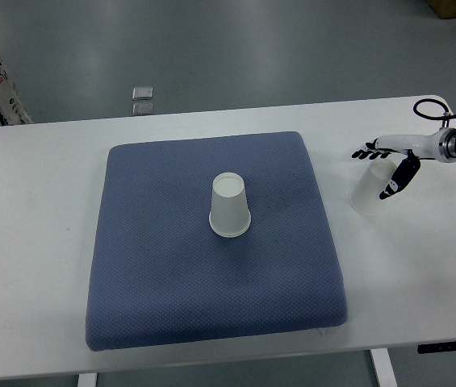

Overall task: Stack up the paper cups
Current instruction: 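Grasp the cup with the right hand and lift it toward the cushion, then lower the held cup into the upright cup on the cushion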

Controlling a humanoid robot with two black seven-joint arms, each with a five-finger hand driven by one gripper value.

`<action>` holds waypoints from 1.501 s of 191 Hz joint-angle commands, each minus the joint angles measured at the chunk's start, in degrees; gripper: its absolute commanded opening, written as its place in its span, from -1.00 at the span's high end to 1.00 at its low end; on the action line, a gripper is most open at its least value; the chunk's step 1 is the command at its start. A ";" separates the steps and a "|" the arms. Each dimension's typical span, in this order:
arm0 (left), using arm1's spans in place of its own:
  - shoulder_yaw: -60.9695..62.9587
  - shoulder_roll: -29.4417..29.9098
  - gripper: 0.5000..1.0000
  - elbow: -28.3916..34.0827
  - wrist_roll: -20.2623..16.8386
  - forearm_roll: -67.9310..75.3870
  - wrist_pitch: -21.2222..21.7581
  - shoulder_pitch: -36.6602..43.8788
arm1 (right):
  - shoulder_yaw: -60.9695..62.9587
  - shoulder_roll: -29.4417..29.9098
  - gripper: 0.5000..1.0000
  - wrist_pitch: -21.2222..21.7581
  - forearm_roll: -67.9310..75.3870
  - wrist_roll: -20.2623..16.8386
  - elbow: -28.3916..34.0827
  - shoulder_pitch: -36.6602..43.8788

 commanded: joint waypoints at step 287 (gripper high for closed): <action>0.09 0.00 -1.00 0.00 0.02 0.00 0.00 0.00 | -4.20 3.92 0.27 3.22 -2.80 14.74 11.36 19.35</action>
